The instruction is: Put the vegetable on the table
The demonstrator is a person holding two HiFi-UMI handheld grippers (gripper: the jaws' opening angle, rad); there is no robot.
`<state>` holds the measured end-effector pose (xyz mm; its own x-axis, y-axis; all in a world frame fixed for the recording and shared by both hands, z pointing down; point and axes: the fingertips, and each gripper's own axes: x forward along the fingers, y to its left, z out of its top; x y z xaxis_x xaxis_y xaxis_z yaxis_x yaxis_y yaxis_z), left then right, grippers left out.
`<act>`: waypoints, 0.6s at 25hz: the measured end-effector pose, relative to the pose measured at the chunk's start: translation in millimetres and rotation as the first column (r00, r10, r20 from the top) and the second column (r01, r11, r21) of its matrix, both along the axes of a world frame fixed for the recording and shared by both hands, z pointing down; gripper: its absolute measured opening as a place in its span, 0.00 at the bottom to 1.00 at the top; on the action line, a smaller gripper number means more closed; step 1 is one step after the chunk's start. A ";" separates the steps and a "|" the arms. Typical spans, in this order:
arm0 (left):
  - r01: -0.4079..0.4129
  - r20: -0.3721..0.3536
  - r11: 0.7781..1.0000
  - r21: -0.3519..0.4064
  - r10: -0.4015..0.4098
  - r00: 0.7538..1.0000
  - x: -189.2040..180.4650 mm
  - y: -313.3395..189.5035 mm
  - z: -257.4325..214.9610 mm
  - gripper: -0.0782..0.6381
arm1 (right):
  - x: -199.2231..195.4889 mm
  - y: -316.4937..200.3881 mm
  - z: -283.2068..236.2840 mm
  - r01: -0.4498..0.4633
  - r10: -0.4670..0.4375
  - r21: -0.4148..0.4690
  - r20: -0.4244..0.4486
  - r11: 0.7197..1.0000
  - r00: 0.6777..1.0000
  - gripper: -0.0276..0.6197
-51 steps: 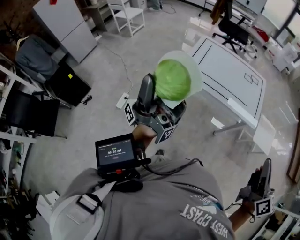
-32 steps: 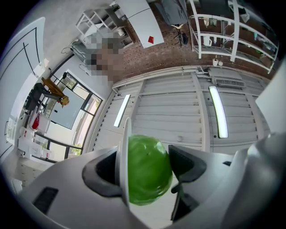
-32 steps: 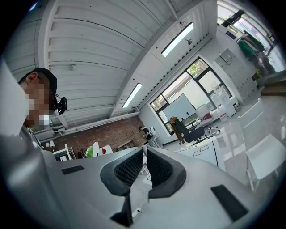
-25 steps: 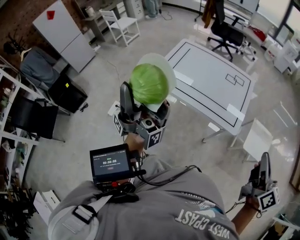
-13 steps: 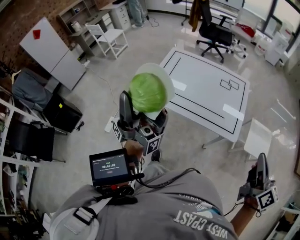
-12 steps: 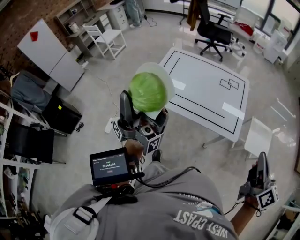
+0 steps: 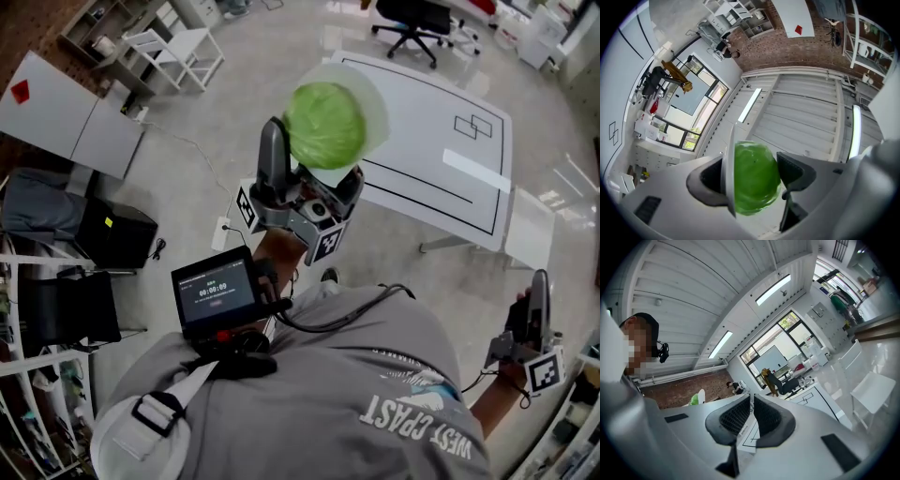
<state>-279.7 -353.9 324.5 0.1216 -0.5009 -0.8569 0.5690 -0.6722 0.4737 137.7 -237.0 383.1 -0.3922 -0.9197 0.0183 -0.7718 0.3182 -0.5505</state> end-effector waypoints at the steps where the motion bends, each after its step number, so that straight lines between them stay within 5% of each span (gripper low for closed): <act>1: -0.014 0.000 1.000 -0.007 0.014 1.000 -1.4 -9.0 4.1 0.57 | -3.6 -2.3 2.6 -0.013 0.013 -0.010 0.000 1.000 1.000 0.06; 9: -0.050 -0.005 0.998 -0.044 0.050 0.999 10.2 -73.6 31.8 0.57 | 5.3 -36.8 16.8 -0.059 0.058 -0.056 -0.014 0.997 0.998 0.06; 15: 0.038 0.007 0.996 -0.086 -0.038 0.999 58.9 -119.8 71.8 0.57 | 58.7 -98.6 48.8 0.042 -0.043 -0.088 -0.005 0.995 0.999 0.06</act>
<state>-220.8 -473.7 396.3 0.1051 -0.5768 -0.8101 0.5411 -0.6503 0.5332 196.4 -335.6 431.9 -0.4304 -0.8970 0.1011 -0.7627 0.3014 -0.5722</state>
